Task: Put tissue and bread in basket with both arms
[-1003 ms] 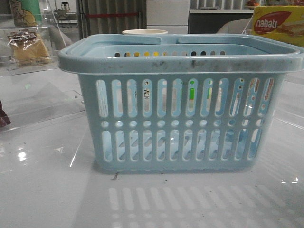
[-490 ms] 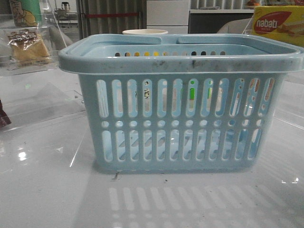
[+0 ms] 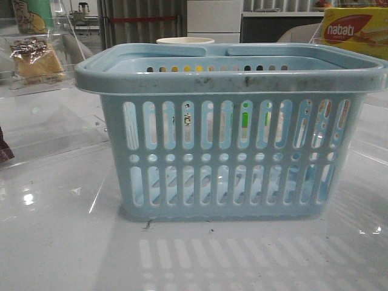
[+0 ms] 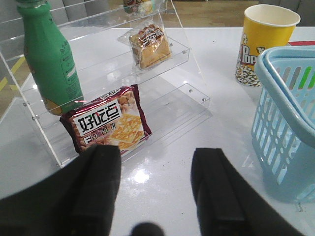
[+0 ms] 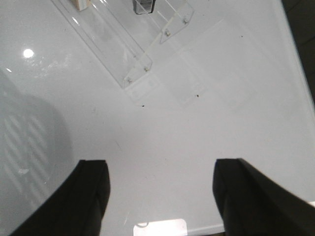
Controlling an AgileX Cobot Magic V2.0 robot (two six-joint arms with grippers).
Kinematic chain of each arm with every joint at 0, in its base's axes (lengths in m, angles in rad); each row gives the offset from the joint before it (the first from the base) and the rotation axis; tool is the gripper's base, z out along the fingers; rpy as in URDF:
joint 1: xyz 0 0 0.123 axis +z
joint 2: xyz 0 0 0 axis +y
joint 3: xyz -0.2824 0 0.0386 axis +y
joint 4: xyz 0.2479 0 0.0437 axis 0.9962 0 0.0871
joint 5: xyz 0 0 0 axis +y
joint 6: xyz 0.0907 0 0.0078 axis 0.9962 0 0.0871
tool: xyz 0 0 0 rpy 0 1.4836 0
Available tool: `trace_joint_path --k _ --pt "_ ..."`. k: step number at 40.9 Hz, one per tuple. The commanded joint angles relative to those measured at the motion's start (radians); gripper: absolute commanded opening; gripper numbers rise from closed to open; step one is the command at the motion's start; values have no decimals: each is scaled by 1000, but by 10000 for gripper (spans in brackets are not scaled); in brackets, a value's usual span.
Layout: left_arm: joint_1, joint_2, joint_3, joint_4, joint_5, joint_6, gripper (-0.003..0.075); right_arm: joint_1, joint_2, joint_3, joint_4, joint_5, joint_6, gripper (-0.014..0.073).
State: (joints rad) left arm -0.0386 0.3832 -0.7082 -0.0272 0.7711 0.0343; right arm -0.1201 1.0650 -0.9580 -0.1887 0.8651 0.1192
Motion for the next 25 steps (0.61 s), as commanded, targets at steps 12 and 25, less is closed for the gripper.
trace_joint_path --k 12,25 --pt "-7 15 -25 -10 -74 -7 328 -123 355 -350 284 -32 -276 553" --pt "-7 15 -25 -10 -74 -7 328 -113 545 -490 286 -108 -276 553"
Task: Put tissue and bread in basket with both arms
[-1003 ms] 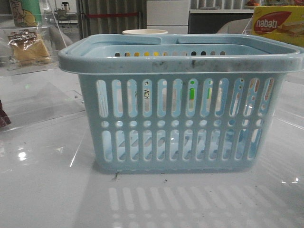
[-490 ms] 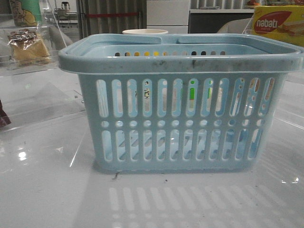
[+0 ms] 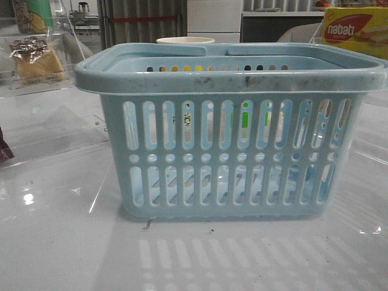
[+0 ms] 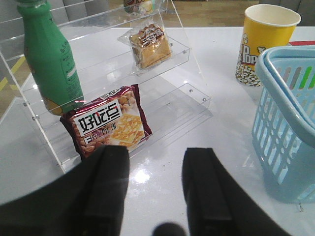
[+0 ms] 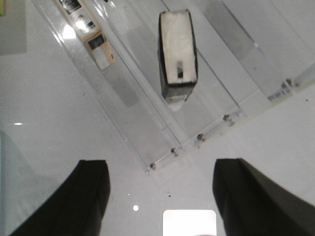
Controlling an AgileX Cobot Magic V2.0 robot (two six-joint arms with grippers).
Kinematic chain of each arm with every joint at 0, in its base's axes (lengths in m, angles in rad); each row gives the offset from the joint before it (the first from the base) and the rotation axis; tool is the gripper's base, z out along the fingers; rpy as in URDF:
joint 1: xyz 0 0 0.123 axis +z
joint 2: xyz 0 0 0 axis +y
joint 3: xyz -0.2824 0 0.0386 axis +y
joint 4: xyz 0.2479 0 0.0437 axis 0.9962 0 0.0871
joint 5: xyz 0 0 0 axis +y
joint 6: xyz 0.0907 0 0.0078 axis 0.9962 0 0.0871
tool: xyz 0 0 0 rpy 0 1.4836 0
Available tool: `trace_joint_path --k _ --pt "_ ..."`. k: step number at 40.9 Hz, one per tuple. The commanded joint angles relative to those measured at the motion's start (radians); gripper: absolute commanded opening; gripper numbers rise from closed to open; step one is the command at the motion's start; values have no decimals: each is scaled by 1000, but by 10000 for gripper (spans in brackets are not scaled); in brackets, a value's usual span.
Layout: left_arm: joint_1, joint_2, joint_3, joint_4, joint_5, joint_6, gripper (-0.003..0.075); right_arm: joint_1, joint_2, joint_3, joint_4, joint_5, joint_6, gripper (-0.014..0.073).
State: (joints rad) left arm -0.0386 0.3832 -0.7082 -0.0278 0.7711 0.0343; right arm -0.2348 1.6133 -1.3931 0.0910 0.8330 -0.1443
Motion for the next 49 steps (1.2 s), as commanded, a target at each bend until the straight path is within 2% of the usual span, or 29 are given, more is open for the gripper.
trace_joint_path --k 1,13,29,33,39,42,49 --pt "-7 15 -25 -10 -74 -7 328 2 8 -59 6 -88 -12 553" --pt "-7 15 -25 -10 -81 -7 328 2 92 -70 8 -234 -12 553" --pt "-7 15 -25 -10 -84 -7 328 2 172 -70 32 -334 -12 545" --pt "-7 15 -25 -10 -84 -7 328 2 190 -70 32 -349 -12 471" --pt "-7 15 -25 -10 -84 -7 328 2 196 -71 45 -345 -12 274" --pt "-7 15 -25 -10 -84 -7 328 2 188 -71 51 -345 -12 246" --pt "-7 15 -25 -10 -84 -7 328 2 136 -72 54 -336 -12 247"
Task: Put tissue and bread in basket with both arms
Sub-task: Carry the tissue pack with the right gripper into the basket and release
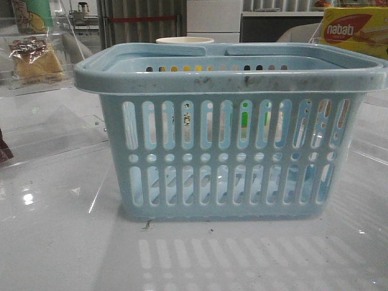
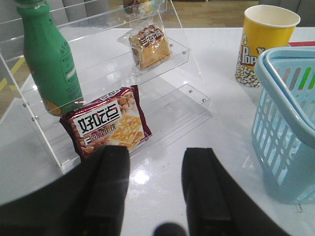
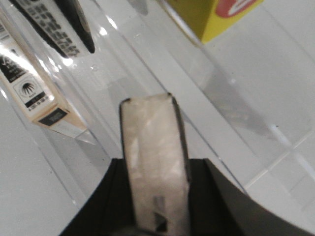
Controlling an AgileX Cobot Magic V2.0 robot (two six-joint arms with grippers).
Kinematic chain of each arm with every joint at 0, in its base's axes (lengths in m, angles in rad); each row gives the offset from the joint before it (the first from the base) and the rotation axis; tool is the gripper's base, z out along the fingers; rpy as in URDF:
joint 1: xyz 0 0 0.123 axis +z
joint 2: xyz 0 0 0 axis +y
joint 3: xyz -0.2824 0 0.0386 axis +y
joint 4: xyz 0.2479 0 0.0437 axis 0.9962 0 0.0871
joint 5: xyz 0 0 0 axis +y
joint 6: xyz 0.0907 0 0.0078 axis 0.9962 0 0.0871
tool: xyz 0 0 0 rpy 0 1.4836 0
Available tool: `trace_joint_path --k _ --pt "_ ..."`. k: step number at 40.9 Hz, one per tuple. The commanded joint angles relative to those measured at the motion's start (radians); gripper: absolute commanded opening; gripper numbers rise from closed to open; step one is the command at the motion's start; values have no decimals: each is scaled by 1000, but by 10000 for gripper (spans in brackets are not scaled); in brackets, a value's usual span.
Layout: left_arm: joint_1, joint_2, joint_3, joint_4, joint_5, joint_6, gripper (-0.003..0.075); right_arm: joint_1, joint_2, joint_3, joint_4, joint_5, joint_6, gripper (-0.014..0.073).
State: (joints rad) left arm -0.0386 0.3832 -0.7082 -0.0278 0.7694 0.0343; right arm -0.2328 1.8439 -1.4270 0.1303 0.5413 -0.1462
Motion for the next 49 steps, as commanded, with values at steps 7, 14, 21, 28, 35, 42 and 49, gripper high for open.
trace_joint_path --k 7,14,21,28,35,42,49 --pt "-7 15 -25 -10 -83 -7 328 24 -189 -38 28 15 -10 247" --pt "-7 15 -25 -10 -83 -7 328 91 -305 -38 43 66 -10 247" --pt "-7 15 -25 -10 -83 -7 328 213 -414 -38 46 96 -10 247" --pt "-7 15 -25 -10 -83 -7 328 352 -470 -38 104 103 -10 247" --pt "-7 15 -25 -10 -83 -7 328 506 -457 -35 111 104 -10 247" --pt "-7 15 -25 -10 -83 -7 328 615 -398 -35 111 113 -10 247" --pt "-7 15 -25 -10 -83 -7 328 649 -310 -35 111 128 -10 295"
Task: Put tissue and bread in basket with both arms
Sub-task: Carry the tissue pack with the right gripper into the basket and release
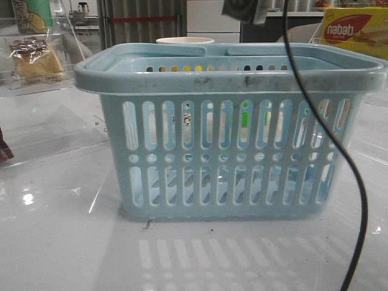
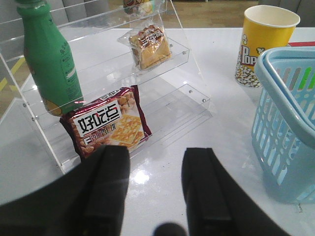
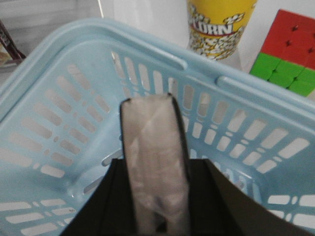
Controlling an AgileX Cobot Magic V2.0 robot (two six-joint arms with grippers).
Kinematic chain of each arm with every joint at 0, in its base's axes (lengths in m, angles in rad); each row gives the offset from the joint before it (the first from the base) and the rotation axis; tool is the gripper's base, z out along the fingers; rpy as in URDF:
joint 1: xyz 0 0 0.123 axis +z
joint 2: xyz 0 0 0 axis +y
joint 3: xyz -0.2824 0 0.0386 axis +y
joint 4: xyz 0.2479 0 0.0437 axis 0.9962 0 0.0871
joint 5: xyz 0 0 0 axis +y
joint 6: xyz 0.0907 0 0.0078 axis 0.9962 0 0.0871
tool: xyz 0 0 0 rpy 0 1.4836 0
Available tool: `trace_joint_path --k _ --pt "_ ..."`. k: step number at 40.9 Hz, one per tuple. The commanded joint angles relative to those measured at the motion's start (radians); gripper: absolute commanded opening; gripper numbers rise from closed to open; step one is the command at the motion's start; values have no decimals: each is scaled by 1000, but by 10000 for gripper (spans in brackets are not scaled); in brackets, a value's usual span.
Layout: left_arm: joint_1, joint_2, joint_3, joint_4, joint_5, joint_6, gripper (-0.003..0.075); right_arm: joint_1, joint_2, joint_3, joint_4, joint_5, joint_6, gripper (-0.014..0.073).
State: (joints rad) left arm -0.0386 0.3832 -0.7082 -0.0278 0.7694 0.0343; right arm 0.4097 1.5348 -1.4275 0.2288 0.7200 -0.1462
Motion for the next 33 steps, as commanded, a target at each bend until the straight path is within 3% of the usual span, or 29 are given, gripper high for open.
trace_joint_path --k 1,9,12,20,33 --pt "-7 15 -25 -10 -83 -7 328 7 15 -35 12 -51 -10 319" --pt "-7 15 -25 -10 -83 -7 328 7 114 -35 12 -45 -10 540" --pt "-7 15 -25 -10 -83 -7 328 6 132 -37 11 -44 -10 582" --pt "-7 15 -25 -10 -83 -7 328 6 95 -59 9 -4 -52 582" --pt "-7 15 -25 -10 -88 -7 328 6 -171 51 0 24 -153 582"
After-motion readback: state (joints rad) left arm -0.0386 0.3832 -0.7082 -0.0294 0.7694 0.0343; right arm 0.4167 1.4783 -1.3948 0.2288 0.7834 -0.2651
